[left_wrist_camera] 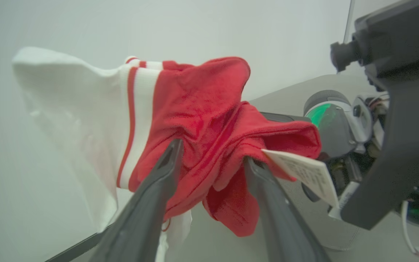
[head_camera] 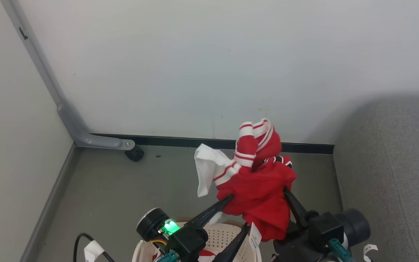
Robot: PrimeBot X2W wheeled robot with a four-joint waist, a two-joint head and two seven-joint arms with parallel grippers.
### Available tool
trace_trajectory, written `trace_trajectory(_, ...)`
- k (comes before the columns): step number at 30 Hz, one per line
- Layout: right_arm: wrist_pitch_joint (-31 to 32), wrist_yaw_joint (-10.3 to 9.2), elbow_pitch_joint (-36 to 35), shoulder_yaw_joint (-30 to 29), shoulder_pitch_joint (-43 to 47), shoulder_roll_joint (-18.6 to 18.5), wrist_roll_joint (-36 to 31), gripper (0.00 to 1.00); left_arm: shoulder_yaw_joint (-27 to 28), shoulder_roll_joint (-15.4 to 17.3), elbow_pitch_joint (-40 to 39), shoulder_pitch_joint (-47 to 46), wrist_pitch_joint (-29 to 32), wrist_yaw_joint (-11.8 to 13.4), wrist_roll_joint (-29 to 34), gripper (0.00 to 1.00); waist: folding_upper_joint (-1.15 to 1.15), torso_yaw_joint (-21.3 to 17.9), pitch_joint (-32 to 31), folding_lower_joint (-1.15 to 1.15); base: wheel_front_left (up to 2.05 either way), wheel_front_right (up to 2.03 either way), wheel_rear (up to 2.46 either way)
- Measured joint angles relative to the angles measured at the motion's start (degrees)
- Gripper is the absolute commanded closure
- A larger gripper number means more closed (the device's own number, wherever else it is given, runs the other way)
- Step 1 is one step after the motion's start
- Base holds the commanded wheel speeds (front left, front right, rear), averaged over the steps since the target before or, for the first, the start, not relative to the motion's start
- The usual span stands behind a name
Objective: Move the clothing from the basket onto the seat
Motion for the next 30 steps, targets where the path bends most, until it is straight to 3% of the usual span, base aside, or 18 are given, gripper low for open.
trace_trajectory(17, 0.0, -0.96, -4.3, -6.4, 1.2, 0.1, 2.4, 1.0, 3.0, 0.2, 1.5, 0.8, 0.0, 0.5, 0.0, 0.0, 0.0, -0.1, -0.1, 0.0, 0.0, 0.0, 0.0)
trace_trajectory(25, 0.0, -0.83, -6.2, -9.2, 0.8, -0.2, 2.5, 1.0, 6.4, 0.0, 5.2, 2.6, 0.0, 3.4, -0.4, 0.0, 0.0, 0.3, -0.9, 0.0, 0.0, 0.0, 0.0)
trace_trajectory(30, 0.0, 0.35, -7.9, -10.6, 0.5, -1.3, 2.9, 1.0, 10.2, 0.3, 7.1, 4.0, 0.0, 6.0, -1.2, 0.0, 0.0, 0.4, -1.2, 0.0, 0.0, 0.0, 0.0)
